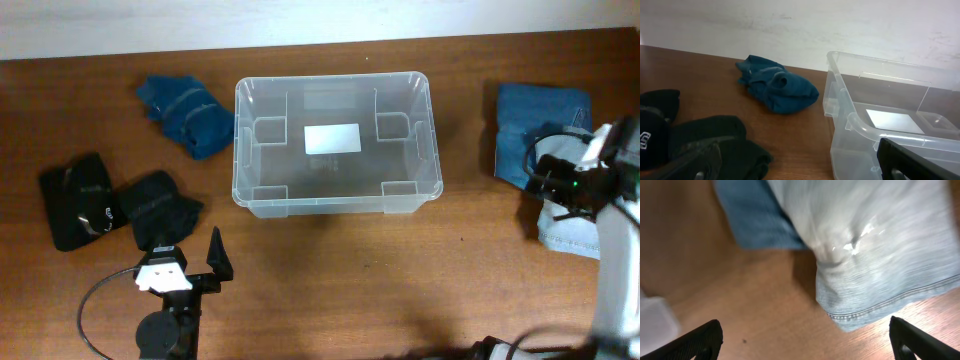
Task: Pack container
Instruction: 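Reach the right gripper to the light-blue folded jeans on the right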
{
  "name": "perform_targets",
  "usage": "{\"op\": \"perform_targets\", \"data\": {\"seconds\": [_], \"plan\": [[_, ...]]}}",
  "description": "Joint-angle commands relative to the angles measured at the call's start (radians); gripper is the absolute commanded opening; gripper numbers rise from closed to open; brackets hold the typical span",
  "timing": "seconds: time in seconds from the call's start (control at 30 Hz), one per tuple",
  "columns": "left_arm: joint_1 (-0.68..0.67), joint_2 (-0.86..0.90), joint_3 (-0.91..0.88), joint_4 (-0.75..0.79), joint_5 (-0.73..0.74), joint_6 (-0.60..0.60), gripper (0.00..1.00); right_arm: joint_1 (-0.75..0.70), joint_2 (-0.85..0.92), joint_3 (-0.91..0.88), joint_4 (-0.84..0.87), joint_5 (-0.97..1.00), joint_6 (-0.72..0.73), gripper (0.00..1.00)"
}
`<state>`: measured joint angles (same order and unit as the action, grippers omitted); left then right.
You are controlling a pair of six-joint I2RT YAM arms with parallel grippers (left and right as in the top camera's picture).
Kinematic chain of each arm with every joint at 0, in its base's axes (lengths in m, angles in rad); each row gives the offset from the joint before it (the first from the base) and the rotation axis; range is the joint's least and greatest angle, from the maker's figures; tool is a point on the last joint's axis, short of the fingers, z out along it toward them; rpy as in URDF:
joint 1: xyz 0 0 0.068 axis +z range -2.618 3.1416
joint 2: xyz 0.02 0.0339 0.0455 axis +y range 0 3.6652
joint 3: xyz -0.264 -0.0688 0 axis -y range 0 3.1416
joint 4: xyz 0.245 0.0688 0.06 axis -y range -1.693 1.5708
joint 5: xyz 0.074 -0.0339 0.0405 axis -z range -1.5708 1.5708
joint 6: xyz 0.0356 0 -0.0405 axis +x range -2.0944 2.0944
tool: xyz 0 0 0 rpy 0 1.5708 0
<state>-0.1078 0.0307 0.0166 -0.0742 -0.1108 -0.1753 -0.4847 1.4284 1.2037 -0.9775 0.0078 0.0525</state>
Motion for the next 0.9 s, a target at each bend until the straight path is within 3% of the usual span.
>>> {"op": "perform_targets", "data": {"seconds": [0.0,0.43,0.57,0.63,0.77,0.83,0.87], "plan": [[0.005,-0.004,-0.007,0.002,0.01,0.016,0.99,-0.006,0.097,0.011,-0.01,0.047,-0.023,0.98],[0.005,-0.004,-0.007,0.002,0.01,0.016,0.99,-0.006,0.327,0.011,0.105,0.159,-0.237,1.0],[0.005,-0.004,-0.007,0.002,0.01,0.016,0.99,-0.007,0.368,0.011,0.124,0.227,-0.258,0.95],[0.005,-0.004,-0.007,0.002,0.01,0.016,0.99,-0.008,0.385,0.011,0.132,0.267,-0.258,0.85],[0.005,-0.004,-0.008,0.002,0.01,0.016,0.99,-0.008,0.407,0.011,0.144,0.313,-0.258,0.44],[0.005,-0.004,-0.007,0.002,0.01,0.016,0.99,-0.008,0.409,0.011,0.148,0.319,-0.254,0.17],[0.005,-0.004,-0.007,0.002,0.01,0.016,0.99,-0.008,0.409,0.014,0.148,0.319,-0.241,0.14]]}}
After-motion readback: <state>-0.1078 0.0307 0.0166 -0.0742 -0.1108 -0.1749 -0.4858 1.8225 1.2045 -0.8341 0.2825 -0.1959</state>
